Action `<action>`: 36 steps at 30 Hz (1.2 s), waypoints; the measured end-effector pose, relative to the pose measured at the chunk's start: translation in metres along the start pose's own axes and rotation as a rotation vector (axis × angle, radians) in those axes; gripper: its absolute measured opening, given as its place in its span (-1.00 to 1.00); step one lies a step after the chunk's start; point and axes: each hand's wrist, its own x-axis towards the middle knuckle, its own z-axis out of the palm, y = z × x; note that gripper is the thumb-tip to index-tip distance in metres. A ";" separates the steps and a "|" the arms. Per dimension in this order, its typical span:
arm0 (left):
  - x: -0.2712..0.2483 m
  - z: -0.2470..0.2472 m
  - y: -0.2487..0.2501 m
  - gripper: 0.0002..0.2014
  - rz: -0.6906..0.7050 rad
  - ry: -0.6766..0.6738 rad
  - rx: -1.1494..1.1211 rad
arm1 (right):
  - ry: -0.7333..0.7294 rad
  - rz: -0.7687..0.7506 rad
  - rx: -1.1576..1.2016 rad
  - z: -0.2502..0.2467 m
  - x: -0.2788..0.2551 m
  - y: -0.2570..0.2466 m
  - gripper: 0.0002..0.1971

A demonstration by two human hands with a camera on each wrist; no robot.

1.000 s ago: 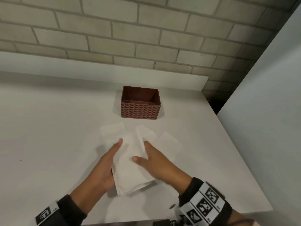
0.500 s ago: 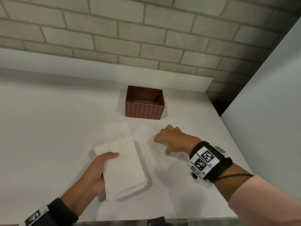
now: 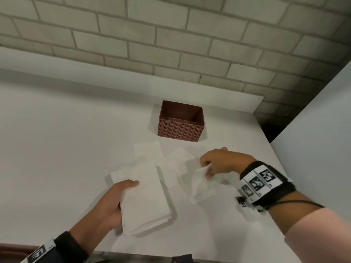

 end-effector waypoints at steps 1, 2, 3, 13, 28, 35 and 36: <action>0.001 0.000 -0.001 -0.83 0.000 0.005 -0.003 | 0.032 0.008 0.115 -0.009 -0.003 0.002 -0.77; 0.002 0.001 -0.001 -0.84 0.001 0.011 -0.003 | 0.094 -0.006 0.254 -0.017 -0.009 0.002 -0.78; 0.004 0.003 -0.002 -0.84 0.000 0.011 -0.003 | 0.169 -0.002 0.407 -0.020 -0.010 0.002 -0.83; 0.017 0.019 0.005 -0.75 -0.007 0.003 -0.020 | 0.245 0.364 0.878 0.043 0.023 -0.027 -0.64; 0.035 0.028 0.036 -0.82 0.076 0.062 -0.040 | 0.188 0.523 0.421 0.054 0.017 -0.044 -0.36; 0.037 0.013 0.043 -0.87 0.062 0.073 0.052 | 0.287 0.429 0.776 0.044 -0.007 -0.029 -0.50; 0.037 0.011 0.043 -0.88 0.057 0.069 0.065 | 0.299 0.411 0.821 0.041 -0.011 -0.026 -0.52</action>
